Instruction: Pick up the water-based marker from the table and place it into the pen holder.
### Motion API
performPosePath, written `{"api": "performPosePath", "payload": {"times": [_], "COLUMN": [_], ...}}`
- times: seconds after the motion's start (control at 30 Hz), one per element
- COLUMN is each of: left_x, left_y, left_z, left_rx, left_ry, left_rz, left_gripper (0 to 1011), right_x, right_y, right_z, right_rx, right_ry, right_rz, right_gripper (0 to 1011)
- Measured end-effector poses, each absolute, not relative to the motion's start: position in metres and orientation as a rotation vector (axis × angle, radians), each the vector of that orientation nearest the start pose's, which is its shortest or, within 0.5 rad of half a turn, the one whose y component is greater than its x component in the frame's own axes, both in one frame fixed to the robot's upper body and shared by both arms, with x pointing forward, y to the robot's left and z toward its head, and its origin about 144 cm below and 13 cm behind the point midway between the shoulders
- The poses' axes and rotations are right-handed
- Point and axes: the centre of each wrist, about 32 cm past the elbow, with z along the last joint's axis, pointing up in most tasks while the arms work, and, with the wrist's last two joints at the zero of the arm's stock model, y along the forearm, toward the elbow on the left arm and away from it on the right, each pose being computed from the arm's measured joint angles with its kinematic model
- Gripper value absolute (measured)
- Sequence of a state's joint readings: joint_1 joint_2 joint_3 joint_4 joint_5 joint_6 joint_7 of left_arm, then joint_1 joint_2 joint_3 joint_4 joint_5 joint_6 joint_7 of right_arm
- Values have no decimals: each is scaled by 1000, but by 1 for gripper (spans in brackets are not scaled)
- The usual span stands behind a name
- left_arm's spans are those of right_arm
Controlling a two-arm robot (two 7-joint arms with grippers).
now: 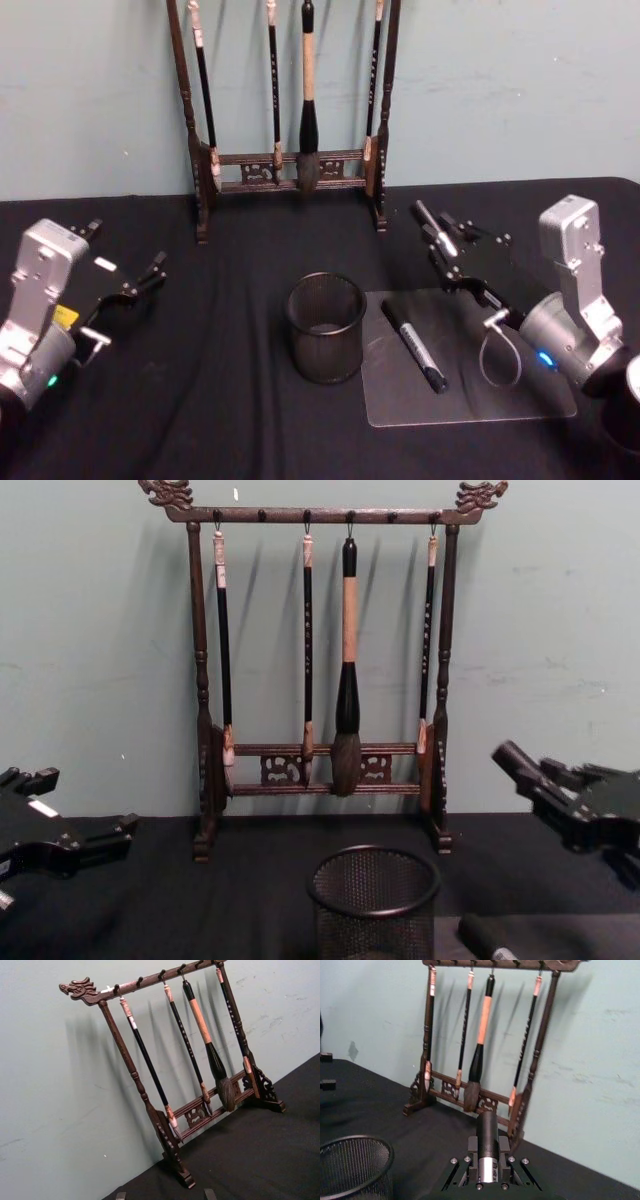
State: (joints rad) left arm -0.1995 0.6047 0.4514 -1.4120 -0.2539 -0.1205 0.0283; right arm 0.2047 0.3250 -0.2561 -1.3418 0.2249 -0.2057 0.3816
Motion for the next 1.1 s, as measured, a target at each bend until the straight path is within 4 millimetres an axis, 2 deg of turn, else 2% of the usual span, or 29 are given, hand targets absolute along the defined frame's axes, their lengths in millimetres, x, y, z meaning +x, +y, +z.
{"api": "performPosePath", "payload": {"times": [0.27,0.37,0.53,0.6,0.63,0.7,0.77,1.1], "left_x": [489,489,489,489,489,489,489,489], "left_y": [310,310,310,310,310,310,310,310], "left_z": [1140,1140,1140,1140,1140,1140,1140,1140], "left_rx": [304,305,304,305,304,305,305,304], "left_ry": [-285,-285,-285,-285,-285,-285,-285,-285], "left_rz": [1248,1248,1248,1248,1248,1248,1248,1248], "left_gripper": [1009,1009,1009,1009,1009,1009,1009,1009], "right_x": [533,536,554,555,559,560,563,568], "right_y": [-256,-255,-238,-237,-228,-227,-215,-197], "right_z": [1144,1145,1154,1154,1154,1154,1152,1149], "right_rx": [-13,-8,24,26,34,35,47,68], "right_ry": [-222,-225,-235,-235,-232,-231,-223,-209], "right_rz": [-915,-902,-807,-800,-768,-762,-724,-665], "right_gripper": [239,239,239,239,239,239,239,239]}}
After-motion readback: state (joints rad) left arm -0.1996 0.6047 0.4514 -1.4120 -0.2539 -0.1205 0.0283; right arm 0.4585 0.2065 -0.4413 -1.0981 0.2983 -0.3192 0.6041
